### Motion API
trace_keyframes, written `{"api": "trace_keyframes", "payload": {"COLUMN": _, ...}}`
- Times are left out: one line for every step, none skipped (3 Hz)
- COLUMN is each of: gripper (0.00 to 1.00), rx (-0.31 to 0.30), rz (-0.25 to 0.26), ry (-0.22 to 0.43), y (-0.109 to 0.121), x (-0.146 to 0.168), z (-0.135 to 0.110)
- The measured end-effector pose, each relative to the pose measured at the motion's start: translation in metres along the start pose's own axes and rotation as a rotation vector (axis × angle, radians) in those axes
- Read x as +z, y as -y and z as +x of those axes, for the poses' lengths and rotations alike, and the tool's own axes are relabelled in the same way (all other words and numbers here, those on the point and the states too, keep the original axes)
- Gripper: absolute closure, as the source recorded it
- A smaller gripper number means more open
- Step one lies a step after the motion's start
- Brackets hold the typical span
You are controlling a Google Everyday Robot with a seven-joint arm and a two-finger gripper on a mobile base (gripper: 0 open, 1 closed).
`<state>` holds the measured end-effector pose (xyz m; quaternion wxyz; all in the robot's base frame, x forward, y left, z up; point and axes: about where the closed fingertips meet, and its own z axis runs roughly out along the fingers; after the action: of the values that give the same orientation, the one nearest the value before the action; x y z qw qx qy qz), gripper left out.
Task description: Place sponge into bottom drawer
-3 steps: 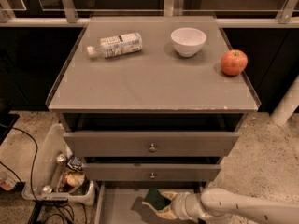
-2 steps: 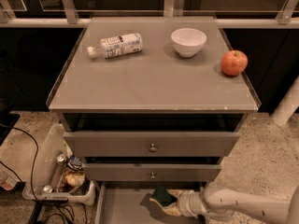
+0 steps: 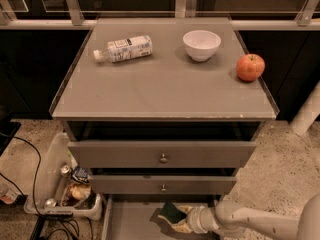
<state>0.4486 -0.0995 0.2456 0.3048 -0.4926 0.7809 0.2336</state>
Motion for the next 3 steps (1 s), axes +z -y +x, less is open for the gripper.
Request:
{"api": "trace_keyframes", "payload": {"gripper": 1.00, "rx": -0.018, "rz": -0.010, "ry": 0.023, "y": 0.008, "x": 0.022, "z": 0.021}}
{"api": "trace_keyframes", "payload": {"gripper": 1.00, "rx": -0.033, "rz": -0.003, "ry": 0.043, "y": 0.014, "x": 0.036, "z": 0.039}}
{"api": "trace_keyframes", "payload": {"gripper": 1.00, "rx": -0.034, "rz": 0.011, "ry": 0.054, "y": 0.019, "x": 0.046, "z": 0.057}}
